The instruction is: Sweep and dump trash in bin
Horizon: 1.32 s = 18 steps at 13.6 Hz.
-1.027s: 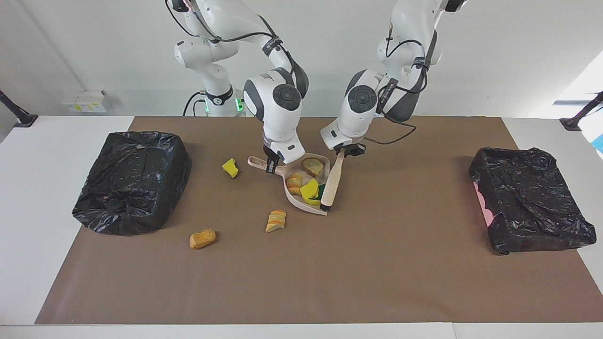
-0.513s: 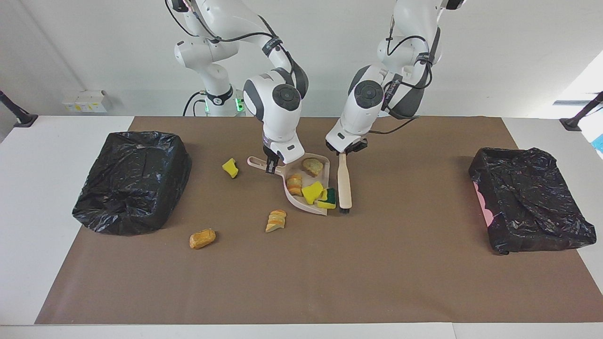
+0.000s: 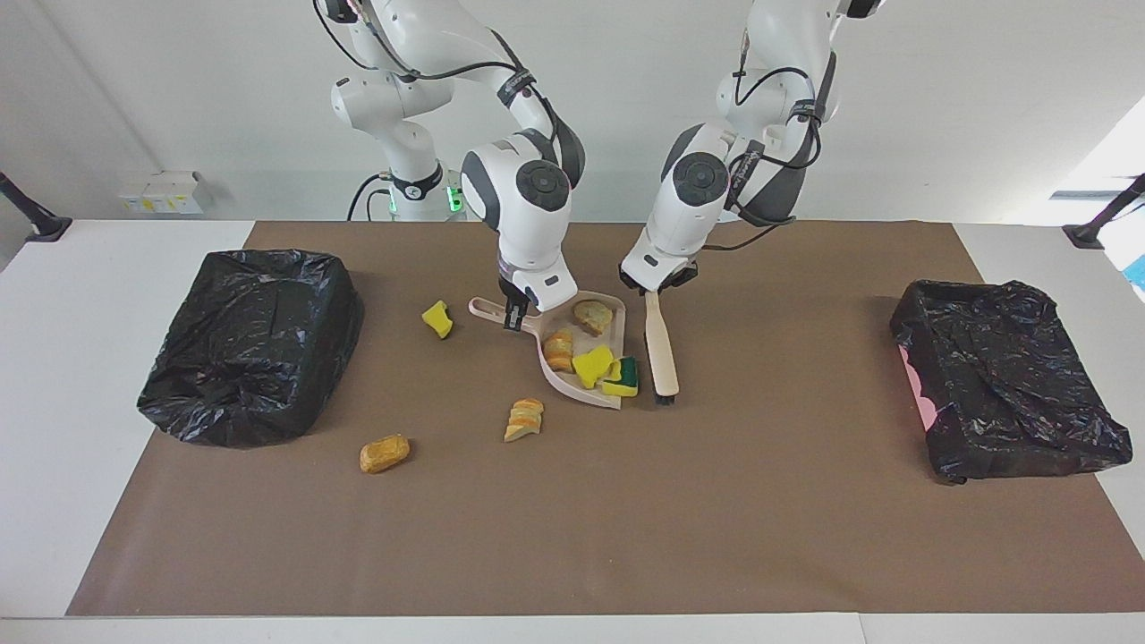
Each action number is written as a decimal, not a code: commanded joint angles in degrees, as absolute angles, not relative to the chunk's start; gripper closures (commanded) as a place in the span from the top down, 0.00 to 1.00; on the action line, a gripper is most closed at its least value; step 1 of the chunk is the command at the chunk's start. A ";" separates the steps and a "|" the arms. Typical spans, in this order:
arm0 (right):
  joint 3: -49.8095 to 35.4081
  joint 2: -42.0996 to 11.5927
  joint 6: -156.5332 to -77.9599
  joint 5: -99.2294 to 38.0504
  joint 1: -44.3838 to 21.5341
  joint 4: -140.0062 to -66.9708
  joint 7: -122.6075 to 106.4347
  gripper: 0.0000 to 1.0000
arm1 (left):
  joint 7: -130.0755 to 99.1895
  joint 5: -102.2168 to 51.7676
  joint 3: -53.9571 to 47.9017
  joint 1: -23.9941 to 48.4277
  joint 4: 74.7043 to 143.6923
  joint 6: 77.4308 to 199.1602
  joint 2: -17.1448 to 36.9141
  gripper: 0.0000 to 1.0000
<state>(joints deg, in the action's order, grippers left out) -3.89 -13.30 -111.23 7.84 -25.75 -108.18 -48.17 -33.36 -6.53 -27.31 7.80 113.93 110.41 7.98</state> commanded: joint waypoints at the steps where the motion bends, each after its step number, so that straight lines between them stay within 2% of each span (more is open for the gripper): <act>1: -4.22 -12.22 -112.32 8.35 -23.82 -109.60 -50.45 0.00 | -33.31 -6.68 -26.11 7.29 119.42 117.12 4.67 0.00; 5: -4.22 -11.43 -120.65 4.67 -23.12 -113.81 -50.27 0.00 | -28.92 -6.68 -26.19 7.03 125.06 121.11 2.11 0.00; 7: -4.22 -11.07 -121.81 3.87 -22.85 -114.52 -50.27 0.00 | -27.96 -6.68 -26.28 7.56 126.91 122.07 1.94 0.00; 11: -4.39 -10.81 -127.17 -0.34 -23.38 -116.45 -50.27 0.00 | -22.59 -7.20 -27.59 8.87 126.83 123.92 2.02 0.00; 18: -4.39 -9.76 -127.53 -2.46 -22.59 -116.54 -52.90 0.00 | -23.99 -7.38 -29.44 9.67 121.64 123.05 4.13 0.00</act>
